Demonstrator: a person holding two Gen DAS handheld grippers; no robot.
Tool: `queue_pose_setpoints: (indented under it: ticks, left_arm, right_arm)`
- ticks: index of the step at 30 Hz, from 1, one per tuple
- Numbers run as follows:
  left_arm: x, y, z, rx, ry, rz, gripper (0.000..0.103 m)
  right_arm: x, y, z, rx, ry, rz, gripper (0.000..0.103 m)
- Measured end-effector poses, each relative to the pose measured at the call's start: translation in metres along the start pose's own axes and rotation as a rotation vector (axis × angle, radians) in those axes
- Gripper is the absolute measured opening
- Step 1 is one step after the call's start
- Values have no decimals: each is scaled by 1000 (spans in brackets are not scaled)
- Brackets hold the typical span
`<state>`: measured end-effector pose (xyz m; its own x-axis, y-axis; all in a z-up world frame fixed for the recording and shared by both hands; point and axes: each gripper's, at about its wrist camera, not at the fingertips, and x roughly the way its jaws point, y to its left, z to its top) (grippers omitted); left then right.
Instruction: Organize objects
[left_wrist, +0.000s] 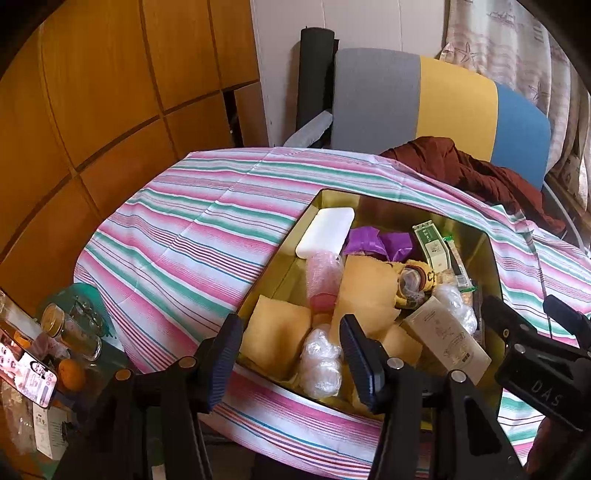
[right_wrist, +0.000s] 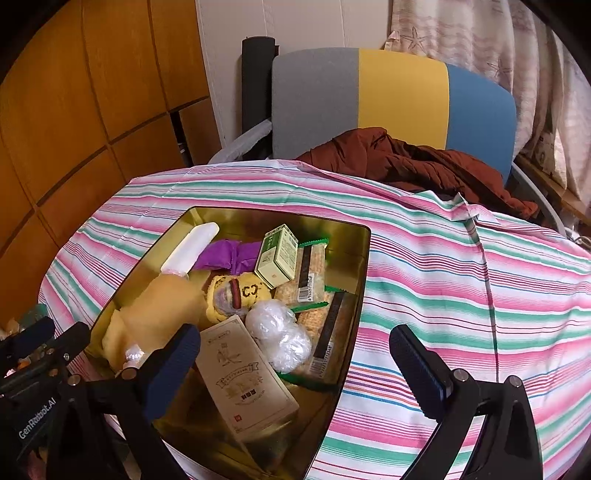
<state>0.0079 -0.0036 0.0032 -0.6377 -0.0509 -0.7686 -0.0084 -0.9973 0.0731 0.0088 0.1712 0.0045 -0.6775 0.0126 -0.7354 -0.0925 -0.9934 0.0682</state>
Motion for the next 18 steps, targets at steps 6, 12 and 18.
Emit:
queue_pose_setpoints:
  ticks: [6,12,18]
  left_arm:
    - [4,1,1,-16,20,14,55]
    - [2,0,1,-18,6,25,55]
    - [-1,-1,2,-36,-18,37,55]
  right_arm:
    - [-1,1,-1,-10,-7,-5,103]
    - [1,0,-1,-6,-3,-2,103]
    - [2,0,-2,-10,-4,0,103]
